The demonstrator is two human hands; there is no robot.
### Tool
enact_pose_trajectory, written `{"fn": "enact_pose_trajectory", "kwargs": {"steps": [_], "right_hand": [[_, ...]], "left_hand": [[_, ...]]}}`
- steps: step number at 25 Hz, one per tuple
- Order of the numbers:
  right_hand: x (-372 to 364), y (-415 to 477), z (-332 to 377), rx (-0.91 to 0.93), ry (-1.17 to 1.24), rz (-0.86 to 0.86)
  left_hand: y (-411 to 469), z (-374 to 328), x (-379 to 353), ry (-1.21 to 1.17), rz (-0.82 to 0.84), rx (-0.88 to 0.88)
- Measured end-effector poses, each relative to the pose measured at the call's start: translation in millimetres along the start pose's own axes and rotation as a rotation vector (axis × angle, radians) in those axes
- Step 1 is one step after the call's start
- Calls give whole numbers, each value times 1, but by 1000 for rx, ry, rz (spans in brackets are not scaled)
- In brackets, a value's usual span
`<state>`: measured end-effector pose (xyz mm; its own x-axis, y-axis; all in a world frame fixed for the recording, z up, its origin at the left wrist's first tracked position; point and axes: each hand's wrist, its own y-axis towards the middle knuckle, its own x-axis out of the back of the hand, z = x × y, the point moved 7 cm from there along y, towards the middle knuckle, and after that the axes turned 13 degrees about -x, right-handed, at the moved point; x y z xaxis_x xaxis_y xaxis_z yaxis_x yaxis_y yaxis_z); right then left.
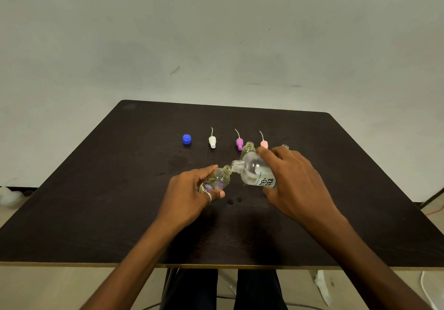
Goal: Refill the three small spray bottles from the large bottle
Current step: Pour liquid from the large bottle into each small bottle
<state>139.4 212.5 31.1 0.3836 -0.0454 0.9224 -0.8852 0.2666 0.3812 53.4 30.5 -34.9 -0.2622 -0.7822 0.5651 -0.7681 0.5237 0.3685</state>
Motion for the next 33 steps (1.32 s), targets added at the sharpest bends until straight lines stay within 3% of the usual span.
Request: {"fn": "enact_pose_trajectory", "kwargs": {"steps": [33], "right_hand": [[1, -1, 1, -1, -17, -1]], "left_hand": [[0, 2, -2, -8, 20, 25]]}}
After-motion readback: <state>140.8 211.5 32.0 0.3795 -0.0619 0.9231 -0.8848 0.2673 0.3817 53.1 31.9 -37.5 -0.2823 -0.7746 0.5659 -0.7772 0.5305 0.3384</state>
